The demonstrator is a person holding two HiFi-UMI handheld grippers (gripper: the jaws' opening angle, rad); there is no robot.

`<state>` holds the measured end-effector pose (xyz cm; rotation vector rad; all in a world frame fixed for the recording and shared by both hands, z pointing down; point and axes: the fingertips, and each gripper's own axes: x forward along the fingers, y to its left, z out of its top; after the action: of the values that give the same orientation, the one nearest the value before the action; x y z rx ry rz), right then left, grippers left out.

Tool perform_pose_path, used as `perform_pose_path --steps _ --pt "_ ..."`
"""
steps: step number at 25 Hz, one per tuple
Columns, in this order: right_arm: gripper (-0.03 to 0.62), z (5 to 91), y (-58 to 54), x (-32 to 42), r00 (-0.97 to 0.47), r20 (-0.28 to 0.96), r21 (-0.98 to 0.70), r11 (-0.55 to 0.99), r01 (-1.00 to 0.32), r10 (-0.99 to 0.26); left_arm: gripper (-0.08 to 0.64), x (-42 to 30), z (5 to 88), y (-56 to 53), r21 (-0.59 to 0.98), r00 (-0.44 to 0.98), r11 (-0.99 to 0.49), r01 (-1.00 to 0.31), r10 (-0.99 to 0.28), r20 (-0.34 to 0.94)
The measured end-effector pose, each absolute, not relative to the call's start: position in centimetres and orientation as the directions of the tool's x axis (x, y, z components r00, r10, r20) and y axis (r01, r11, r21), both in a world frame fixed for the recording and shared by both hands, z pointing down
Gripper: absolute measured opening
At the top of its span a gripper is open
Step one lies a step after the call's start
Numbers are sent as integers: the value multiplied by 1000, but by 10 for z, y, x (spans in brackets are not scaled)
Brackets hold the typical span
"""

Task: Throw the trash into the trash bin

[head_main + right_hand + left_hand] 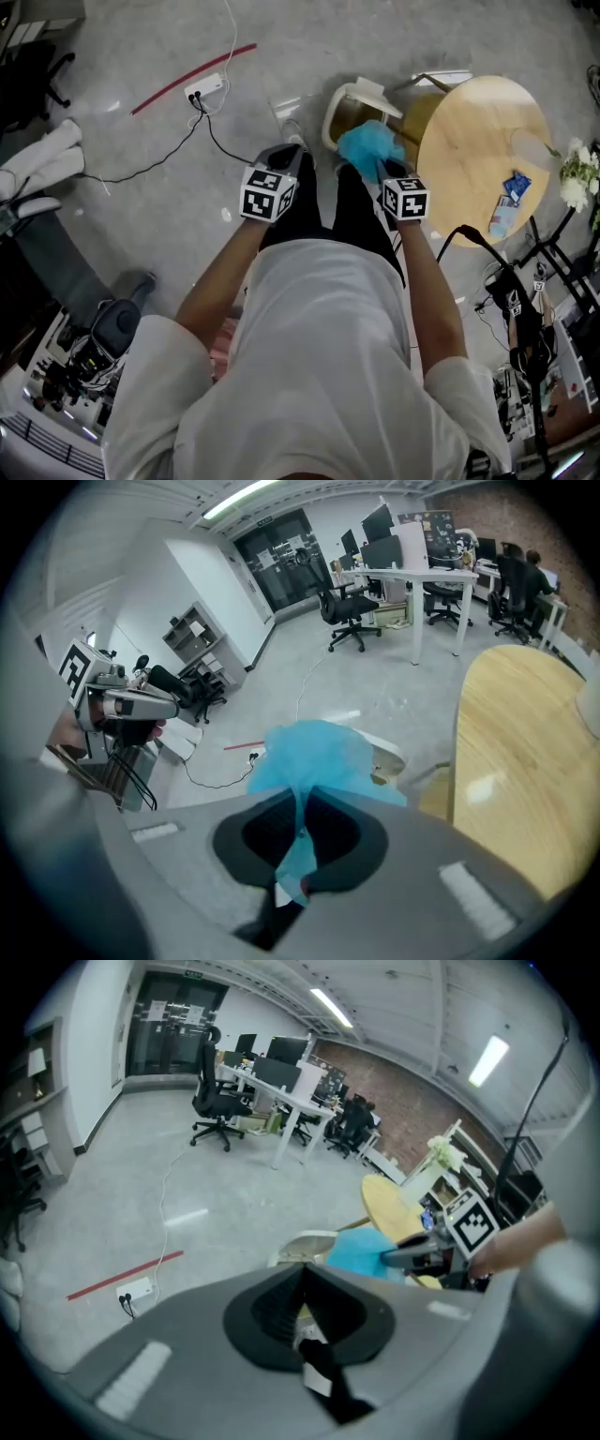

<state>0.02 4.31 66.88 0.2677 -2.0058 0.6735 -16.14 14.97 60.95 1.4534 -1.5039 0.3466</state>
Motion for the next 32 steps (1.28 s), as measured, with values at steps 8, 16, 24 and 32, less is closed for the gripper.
perform_pose_path --steps 8,16,24,32 --pt "6 734 41 -12 -505 858 -386 772 -505 98 5 -163 650 156 363 197 212 -907 -550 812" --pt "6 817 22 -18 -508 859 -413 658 -630 53 5 -162 687 140 347 183 207 -915 -553 813" --pt "6 879 25 -17 -492 870 -424 552 -718 28 5 -155 725 130 355 218 167 -920 -535 816" --pt "6 937 27 -5 -435 900 -364 578 -731 17 5 -139 771 135 386 266 149 -910 -504 822"
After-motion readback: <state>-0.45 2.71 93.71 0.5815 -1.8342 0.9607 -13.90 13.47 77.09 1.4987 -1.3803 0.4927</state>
